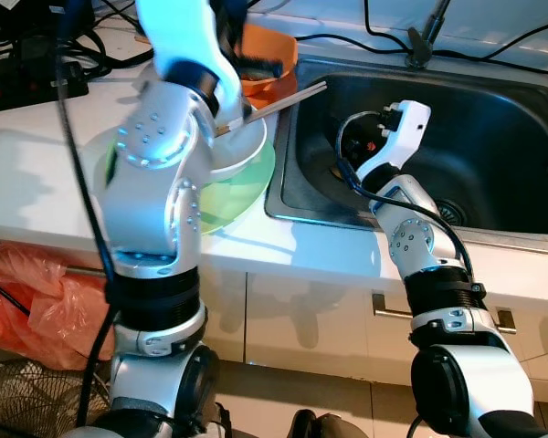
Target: Kitchen organization
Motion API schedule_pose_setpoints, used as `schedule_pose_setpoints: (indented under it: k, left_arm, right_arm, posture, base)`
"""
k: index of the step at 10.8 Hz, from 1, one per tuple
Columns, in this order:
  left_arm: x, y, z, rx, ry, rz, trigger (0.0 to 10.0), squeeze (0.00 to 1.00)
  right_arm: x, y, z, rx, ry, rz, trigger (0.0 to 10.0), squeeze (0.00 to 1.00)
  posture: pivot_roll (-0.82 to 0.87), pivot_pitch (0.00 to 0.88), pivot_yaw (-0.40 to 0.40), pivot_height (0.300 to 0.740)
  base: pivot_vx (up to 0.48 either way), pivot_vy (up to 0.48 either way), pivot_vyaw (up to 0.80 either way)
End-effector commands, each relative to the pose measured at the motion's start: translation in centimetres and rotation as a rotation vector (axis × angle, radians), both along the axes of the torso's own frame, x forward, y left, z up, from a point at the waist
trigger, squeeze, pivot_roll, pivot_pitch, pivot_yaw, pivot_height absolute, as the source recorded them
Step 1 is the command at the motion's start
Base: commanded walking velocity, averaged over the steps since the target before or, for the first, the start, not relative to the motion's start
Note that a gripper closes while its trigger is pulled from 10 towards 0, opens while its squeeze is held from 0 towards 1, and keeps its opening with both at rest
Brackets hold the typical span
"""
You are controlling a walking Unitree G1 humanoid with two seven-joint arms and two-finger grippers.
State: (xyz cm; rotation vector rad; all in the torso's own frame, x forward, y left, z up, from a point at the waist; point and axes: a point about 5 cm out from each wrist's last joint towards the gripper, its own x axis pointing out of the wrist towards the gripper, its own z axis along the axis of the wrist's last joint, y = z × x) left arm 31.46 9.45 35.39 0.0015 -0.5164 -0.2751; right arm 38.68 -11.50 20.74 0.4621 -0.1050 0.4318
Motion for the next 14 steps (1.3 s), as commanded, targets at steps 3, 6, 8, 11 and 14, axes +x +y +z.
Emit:
schedule_pose_setpoints:
  k: [3,6,8,11,14]
  left_arm:
    - [-0.9,-0.4,1.9,-0.025,-0.08,-0.042,10.0,0.0]
    - [-2.2,-1.9,4.9,-0.183,-0.164,-0.237,10.0,0.0]
    - [-2.6,-3.4,6.7,-0.25,-0.159,-0.332,10.0,0.0]
    - [-1.9,-4.5,8.7,-0.422,-0.105,-0.459,10.0,0.0]
    - [0.0,-3.5,5.1,-0.595,0.017,-0.509,10.0,0.0]
  right_arm:
    - [0.2,-0.3,0.5,-0.001,-0.019,-0.005,10.0,0.0]
    - [0.3,-0.8,0.5,-0.005,-0.024,-0.021,10.0,0.0]
    - [0.4,-1.7,0.6,-0.013,-0.029,-0.051,10.0,0.0]
    - [0.4,-2.9,0.6,-0.025,-0.031,-0.103,10.0,0.0]
    - [0.3,-3.1,0.3,-0.019,-0.027,-0.116,10.0,0.0]
  posture:
    - [0.25,0.141,-0.085,0.74]
    - [0.24,0.134,-0.081,0.74]
    - [0.24,0.129,-0.078,0.74]
    - [0.22,0.124,-0.065,0.74]
    - [0.21,0.128,-0.062,0.74]
  base:
    - [0.0,0.0,0.0]
    - [0.0,0.0,0.0]
    - [0.0,0.0,0.0]
    - [0.0,0.0,0.0]
    - [0.0,0.0,0.0]
